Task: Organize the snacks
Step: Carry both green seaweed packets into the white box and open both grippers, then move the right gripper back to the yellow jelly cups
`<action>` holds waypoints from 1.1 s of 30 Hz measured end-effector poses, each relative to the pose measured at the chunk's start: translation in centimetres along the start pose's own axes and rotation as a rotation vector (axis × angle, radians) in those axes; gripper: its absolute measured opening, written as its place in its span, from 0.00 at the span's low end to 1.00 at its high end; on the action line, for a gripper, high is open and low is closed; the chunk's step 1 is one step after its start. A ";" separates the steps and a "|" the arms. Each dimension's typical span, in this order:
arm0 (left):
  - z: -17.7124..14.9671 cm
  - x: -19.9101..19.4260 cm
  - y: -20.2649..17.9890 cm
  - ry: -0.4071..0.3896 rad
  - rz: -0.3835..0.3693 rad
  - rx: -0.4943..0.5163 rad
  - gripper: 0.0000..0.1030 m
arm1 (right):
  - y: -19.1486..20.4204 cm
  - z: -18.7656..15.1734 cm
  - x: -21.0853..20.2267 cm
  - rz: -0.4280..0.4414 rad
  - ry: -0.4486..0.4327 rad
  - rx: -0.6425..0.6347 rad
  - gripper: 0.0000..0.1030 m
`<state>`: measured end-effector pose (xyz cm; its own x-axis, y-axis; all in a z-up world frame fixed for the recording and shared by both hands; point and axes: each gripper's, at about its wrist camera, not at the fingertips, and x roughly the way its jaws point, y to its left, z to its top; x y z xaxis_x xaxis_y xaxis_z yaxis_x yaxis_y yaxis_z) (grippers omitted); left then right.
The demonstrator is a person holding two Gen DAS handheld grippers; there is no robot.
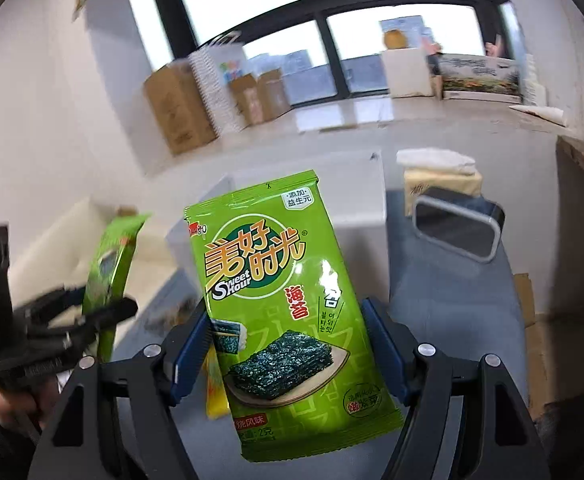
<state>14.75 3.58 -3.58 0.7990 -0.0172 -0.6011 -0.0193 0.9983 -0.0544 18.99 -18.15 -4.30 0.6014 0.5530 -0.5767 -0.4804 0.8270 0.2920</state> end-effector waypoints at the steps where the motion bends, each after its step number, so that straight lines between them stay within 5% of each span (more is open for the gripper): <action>1: 0.9 0.5 0.3 -0.003 -0.009 -0.005 0.70 | 0.4 0.8 0.5 0.003 -0.004 0.015 0.75; 7: 7.9 5.7 3.1 -0.020 0.012 -0.016 0.70 | -0.8 8.6 5.2 0.004 -0.020 0.093 0.75; 14: 12.6 13.6 6.5 0.054 0.043 -0.030 0.72 | -2.5 14.3 15.2 -0.011 0.104 0.154 0.76; 15: 12.6 14.6 6.9 0.069 0.066 -0.034 0.74 | -2.8 14.6 16.2 -0.012 0.108 0.160 0.78; 17: 12.2 16.0 7.1 0.082 0.084 -0.014 1.00 | -3.7 14.8 17.6 0.017 0.120 0.194 0.86; 21: 11.0 16.6 8.0 0.088 0.070 -0.029 1.00 | -5.2 14.1 18.1 0.039 0.116 0.265 1.00; 29: 10.6 14.1 8.0 0.038 0.016 -0.026 1.00 | -6.2 12.7 15.2 0.101 0.074 0.326 1.00; 33: 9.8 11.3 6.5 -0.039 0.064 0.021 1.00 | -5.0 11.8 12.0 0.099 0.007 0.286 1.00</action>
<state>29.58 10.46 -2.88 0.8194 0.0480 -0.5712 -0.0584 0.9983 0.0000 36.14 -14.45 -3.63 0.5556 0.6321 -0.5401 -0.3364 0.7650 0.5492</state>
